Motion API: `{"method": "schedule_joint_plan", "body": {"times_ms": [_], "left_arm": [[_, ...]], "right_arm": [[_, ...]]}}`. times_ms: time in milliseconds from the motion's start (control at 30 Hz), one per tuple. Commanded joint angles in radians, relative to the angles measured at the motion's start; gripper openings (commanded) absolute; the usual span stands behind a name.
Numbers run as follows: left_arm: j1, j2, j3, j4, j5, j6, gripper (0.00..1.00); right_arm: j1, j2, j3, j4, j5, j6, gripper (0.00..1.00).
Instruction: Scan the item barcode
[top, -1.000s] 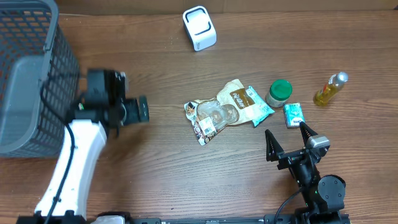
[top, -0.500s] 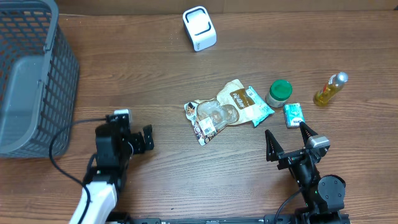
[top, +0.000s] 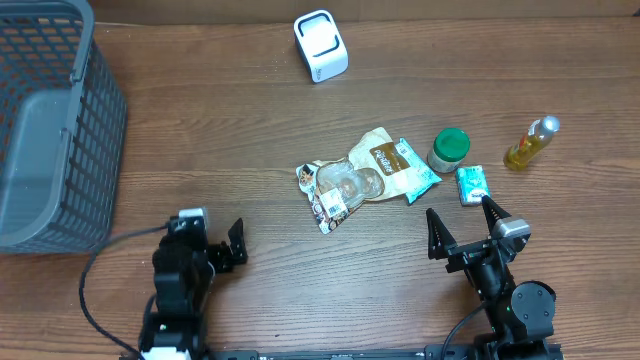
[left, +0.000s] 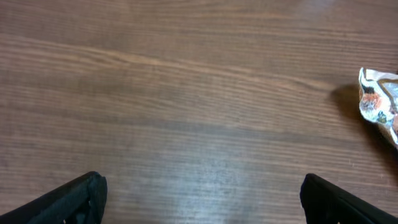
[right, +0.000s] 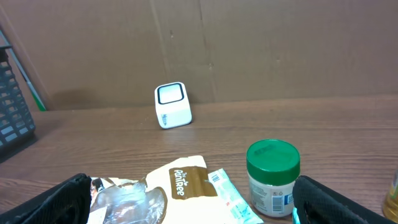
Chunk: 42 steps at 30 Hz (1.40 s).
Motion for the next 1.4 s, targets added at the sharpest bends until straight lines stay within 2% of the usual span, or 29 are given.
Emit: {"method": "schedule_joint_plan", "body": {"times_ms": [0,267,467,567,867,1367], "left_arm": [[-0.002,-0.079,-0.024,0.01,-0.02,-0.036,1.0],[-0.002,-0.167,-0.024,-0.049,-0.023,-0.032,1.0],[-0.002,-0.35,-0.024,-0.211,-0.055,-0.019,1.0],[0.0,-0.464,-0.024,-0.207,-0.057,0.027,1.0],[0.0,-0.705,-0.024,-0.208,-0.057,0.061,0.99],[0.0,-0.705,-0.024,-0.206,-0.049,0.077,1.0]], "right_arm": [[-0.004,-0.008,-0.011,0.004,0.009,0.004,1.0],[-0.004,-0.008,-0.011,0.004,0.01,0.004,1.0],[-0.004,-0.008,-0.011,0.004,0.01,0.004,1.0],[-0.004,-0.008,-0.011,0.004,0.01,0.004,1.0],[-0.004,-0.008,-0.011,0.004,0.009,0.004,1.0],[-0.004,-0.008,-0.011,0.004,0.009,0.004,1.0]]}}
